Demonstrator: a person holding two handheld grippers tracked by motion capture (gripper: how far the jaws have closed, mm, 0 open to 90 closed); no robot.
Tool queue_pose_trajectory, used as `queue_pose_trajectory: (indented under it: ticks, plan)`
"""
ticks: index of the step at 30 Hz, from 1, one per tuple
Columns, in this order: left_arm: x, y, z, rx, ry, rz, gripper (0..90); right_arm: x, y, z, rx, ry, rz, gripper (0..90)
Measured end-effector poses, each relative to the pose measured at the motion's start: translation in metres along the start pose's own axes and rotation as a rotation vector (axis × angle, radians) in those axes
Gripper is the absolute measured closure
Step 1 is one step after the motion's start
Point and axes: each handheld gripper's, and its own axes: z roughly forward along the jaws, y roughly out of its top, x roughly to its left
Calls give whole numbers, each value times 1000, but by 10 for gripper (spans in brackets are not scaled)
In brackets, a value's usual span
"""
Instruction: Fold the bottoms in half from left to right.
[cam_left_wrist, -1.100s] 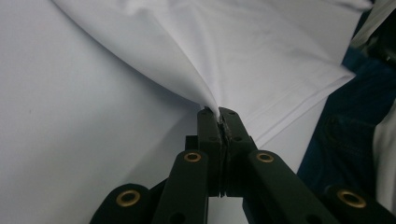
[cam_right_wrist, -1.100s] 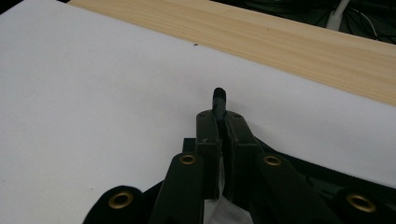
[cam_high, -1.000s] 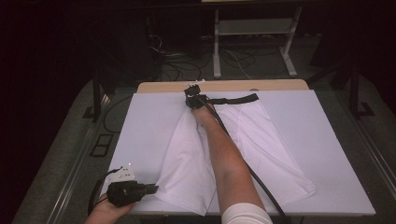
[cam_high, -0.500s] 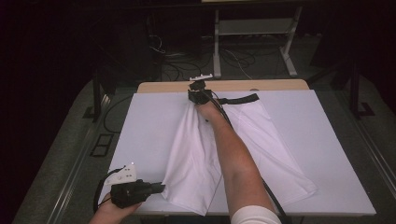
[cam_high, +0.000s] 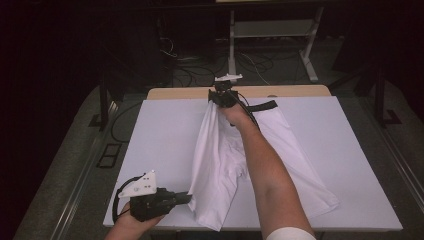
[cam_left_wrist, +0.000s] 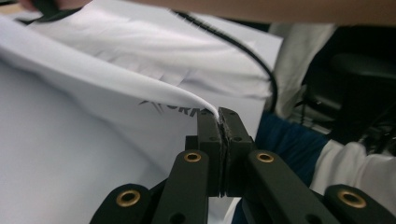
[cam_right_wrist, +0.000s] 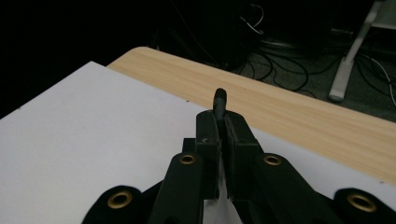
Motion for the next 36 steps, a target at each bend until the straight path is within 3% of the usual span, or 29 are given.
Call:
queue_pose_trajectory:
  ticks: [1, 2, 6, 9, 11, 16, 18, 19, 22, 23, 27, 29, 30, 32, 36]
  plan:
    - [0, 0, 0, 0, 0, 0, 875, -3, 1, -4, -8, 3, 1, 837]
    - [-3, 12, 16, -1, -39, 28, 875, -11, 2, -12, -20, 6, 3, 836]
    - [-9, 24, 35, -5, -76, 50, 875, -24, 3, -26, -40, 11, 3, 836]
    - [-10, 27, 40, -4, -87, 60, 875, -27, 3, -30, -44, 9, 2, 836]
    - [-15, 37, 56, -11, -120, 86, 875, -41, -1, -42, -68, 12, 16, 835]
    - [-17, 44, 68, -16, -147, 95, 875, -48, -4, -49, -83, 13, 19, 836]
    - [-18, 48, 75, -10, -160, 105, 875, -55, -6, -54, -88, 11, 20, 836]
    - [-20, 53, 86, -6, -178, 114, 875, -70, -12, -65, -96, 6, 28, 835]
    - [-20, 54, 90, -3, -185, 117, 875, -74, -13, -68, -97, 5, 30, 835]
    - [-21, 57, 98, 1, -197, 120, 875, -86, -17, -76, -102, -2, 37, 835]
    - [-23, 61, 110, 6, -219, 125, 875, -89, -19, -79, -102, -7, 37, 835]
    - [-24, 64, 117, 7, -233, 130, 875, -97, -21, -86, -107, -5, 51, 835]
    - [-25, 68, 130, 6, -251, 131, 875, -108, -24, -95, -117, 3, 80, 836]
    - [-25, 68, 130, 6, -251, 131, 874, -110, -24, -97, -111, -1, 78, 836]
    - [-28, 73, 151, 19, -281, 138, 874, -123, -28, -107, -115, -14, 78, 835]
